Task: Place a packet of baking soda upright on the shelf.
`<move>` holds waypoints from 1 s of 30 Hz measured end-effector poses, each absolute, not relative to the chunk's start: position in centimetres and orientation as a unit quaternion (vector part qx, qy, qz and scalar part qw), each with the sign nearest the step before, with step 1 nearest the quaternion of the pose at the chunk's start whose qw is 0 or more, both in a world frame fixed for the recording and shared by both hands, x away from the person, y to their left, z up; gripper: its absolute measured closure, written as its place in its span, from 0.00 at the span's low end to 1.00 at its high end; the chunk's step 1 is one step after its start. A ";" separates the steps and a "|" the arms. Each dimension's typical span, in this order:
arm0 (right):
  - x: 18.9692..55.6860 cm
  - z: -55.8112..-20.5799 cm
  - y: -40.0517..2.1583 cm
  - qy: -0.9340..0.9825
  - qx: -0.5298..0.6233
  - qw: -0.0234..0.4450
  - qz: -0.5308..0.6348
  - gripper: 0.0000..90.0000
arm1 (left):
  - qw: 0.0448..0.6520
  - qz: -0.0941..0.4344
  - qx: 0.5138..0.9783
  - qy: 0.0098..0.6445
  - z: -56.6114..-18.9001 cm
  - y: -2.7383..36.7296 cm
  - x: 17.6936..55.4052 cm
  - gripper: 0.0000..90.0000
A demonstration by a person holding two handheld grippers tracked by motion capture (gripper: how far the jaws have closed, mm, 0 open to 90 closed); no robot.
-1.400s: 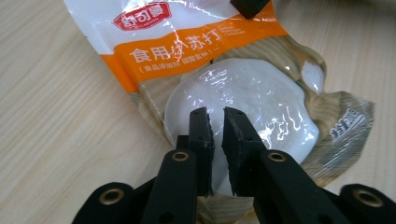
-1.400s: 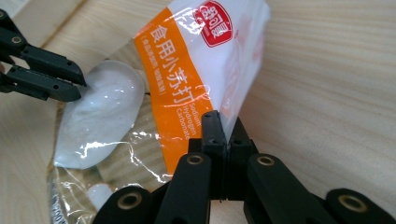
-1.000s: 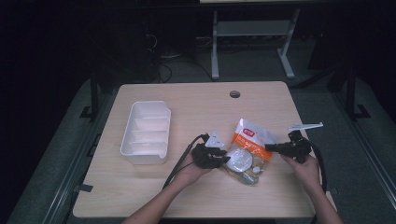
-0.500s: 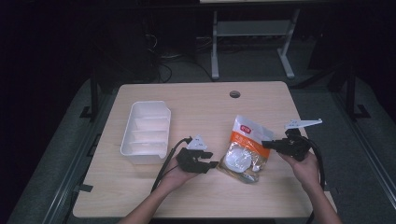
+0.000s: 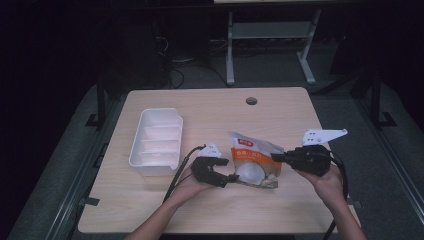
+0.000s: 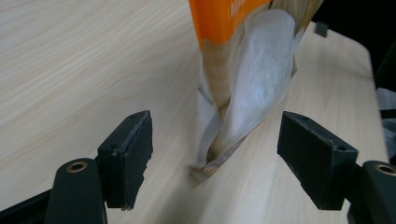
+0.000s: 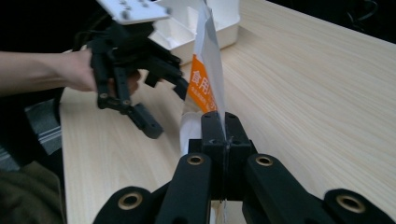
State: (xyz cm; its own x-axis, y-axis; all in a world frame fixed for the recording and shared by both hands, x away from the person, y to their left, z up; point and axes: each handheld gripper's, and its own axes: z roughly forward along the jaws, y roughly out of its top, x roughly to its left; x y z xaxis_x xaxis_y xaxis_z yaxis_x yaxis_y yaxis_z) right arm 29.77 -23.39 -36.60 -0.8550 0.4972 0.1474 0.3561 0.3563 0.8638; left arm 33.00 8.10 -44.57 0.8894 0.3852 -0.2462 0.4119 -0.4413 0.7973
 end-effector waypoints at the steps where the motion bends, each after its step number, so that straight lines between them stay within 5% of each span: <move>1: 29.7 -36.7 -23.5 0.821 0.256 0.067 0.506 1.00 | 0.475 -0.022 0.849 0.232 -44.7 7.9 33.1 0.31; 5: 29.4 -37.4 -24.4 0.815 0.248 0.049 0.521 1.00 | 0.489 -0.052 0.837 0.240 -45.1 7.1 33.9 0.42; 9: 29.4 -37.9 -24.9 0.812 0.249 0.043 0.526 0.99 | 0.498 -0.067 0.831 0.237 -45.1 6.5 34.3 0.65; 16: 29.6 -38.6 -25.3 0.812 0.261 0.044 0.520 0.98 | 0.489 -0.064 0.834 0.249 -44.9 6.5 34.6 0.86; 30: 30.1 -39.7 -25.3 0.820 0.284 0.043 0.496 0.87 | 0.483 -0.044 0.842 0.235 -44.6 6.1 33.7 0.96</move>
State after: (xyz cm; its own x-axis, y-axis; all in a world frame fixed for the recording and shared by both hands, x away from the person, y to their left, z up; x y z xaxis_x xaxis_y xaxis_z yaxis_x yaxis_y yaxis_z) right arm 30.11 -25.30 -39.74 -0.8353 0.5076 0.2114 0.4227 0.3469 0.8373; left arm 33.72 6.09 -44.61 0.8853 0.3537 -0.3019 0.4393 -0.4231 0.7925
